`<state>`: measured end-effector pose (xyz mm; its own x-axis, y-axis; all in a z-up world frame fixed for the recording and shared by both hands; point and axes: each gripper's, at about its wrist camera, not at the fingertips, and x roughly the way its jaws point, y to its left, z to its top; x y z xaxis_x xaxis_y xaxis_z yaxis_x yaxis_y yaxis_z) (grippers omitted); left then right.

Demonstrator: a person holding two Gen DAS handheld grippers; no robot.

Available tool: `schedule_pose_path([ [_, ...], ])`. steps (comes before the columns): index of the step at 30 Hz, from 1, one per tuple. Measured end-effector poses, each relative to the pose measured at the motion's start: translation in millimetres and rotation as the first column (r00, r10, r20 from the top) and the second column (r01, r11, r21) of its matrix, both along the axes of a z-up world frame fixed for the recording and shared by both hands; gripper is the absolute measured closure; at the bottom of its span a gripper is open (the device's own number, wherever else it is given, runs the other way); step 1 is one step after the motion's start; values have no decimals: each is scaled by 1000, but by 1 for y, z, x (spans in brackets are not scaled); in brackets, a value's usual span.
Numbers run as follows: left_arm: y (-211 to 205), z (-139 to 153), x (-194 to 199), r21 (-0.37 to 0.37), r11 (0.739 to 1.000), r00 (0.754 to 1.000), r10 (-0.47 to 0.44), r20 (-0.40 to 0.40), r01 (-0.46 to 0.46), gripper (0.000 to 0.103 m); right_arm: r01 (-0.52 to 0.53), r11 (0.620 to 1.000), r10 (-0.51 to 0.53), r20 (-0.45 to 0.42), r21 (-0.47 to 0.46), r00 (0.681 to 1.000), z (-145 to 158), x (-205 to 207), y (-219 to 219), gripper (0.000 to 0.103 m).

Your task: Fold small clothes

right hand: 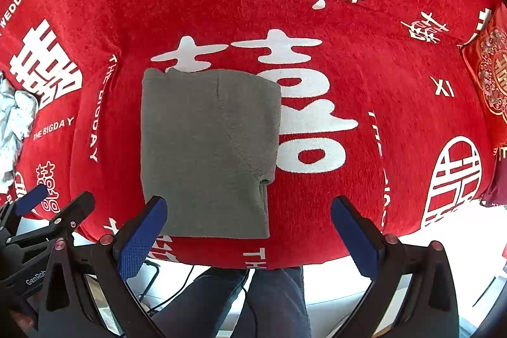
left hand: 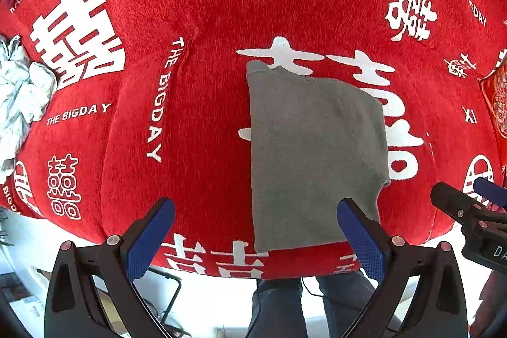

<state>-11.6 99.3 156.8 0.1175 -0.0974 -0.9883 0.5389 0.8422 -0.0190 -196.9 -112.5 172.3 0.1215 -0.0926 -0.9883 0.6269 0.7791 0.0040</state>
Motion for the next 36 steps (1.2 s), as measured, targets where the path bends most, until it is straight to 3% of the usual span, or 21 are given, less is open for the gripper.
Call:
schedule_pose_path([
  [36,5,2,-5,1,1000,1000,13,3,-13,0,6,1000,-6,3,-1,1000,1,-2,8,0],
])
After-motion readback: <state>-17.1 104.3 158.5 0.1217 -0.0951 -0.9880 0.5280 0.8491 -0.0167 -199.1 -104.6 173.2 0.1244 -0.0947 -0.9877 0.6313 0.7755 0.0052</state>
